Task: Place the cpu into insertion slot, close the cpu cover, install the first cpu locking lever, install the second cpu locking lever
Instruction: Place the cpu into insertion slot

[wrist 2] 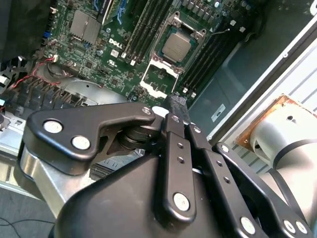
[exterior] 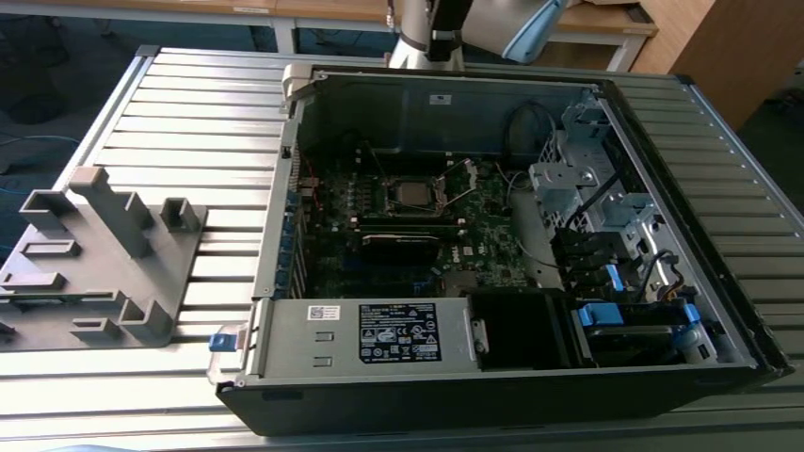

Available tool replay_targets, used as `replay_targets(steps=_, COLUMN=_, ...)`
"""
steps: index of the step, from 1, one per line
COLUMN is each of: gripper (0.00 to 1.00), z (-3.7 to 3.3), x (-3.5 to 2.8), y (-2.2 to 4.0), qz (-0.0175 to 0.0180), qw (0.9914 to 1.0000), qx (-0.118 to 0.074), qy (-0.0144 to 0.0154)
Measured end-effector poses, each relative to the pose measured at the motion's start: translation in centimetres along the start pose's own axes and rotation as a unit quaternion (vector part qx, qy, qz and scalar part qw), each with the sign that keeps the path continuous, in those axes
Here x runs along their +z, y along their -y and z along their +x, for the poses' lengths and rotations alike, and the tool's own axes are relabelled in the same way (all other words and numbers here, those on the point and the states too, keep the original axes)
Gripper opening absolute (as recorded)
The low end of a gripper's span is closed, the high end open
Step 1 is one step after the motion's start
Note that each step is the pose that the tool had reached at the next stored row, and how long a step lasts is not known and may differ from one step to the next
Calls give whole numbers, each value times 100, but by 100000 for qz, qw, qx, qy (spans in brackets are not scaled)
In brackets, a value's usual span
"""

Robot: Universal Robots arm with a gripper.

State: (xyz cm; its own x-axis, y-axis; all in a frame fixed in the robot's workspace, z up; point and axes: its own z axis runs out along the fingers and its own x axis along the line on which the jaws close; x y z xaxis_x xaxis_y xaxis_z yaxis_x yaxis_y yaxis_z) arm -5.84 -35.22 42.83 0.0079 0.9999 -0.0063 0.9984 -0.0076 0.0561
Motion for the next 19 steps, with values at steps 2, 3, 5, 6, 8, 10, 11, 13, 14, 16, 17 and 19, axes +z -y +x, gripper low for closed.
replay_targets(steps=2, gripper=11, z=0, x=36, y=2, qz=5, qw=100000, qx=0, qy=0)
replay_targets(steps=3, gripper=11, z=0, x=54, y=3, qz=7, qw=100000, qx=-1, qy=-2)
replay_targets(steps=5, gripper=11, z=1, x=90, y=5, qz=12, qw=100000, qx=1, qy=-1)
replay_targets(steps=6, gripper=11, z=1, x=110, y=6, qz=13, qw=100000, qx=-1, qy=-3)
replay_targets(steps=8, gripper=11, z=1, x=145, y=8, qz=18, qw=100000, qx=-2, qy=0)
replay_targets(steps=10, gripper=11, z=1, x=182, y=10, qz=23, qw=100000, qx=-1, qy=-3)
replay_targets(steps=11, gripper=11, z=1, x=200, y=11, qz=23, qw=100000, qx=1, qy=-4)
replay_targets(steps=13, gripper=11, z=2, x=237, y=13, qz=33, qw=100000, qx=-1, qy=1)
replay_targets(steps=14, gripper=11, z=1, x=255, y=14, qz=35, qw=100000, qx=-2, qy=0)
replay_targets(steps=16, gripper=11, z=2, x=291, y=16, qz=38, qw=100000, qx=-1, qy=-3)
replay_targets(steps=17, gripper=11, z=2, x=309, y=17, qz=39, qw=100000, qx=-1, qy=-5)
replay_targets(steps=19, gripper=11, z=2, x=345, y=19, qz=45, qw=100000, qx=-1, qy=-1)
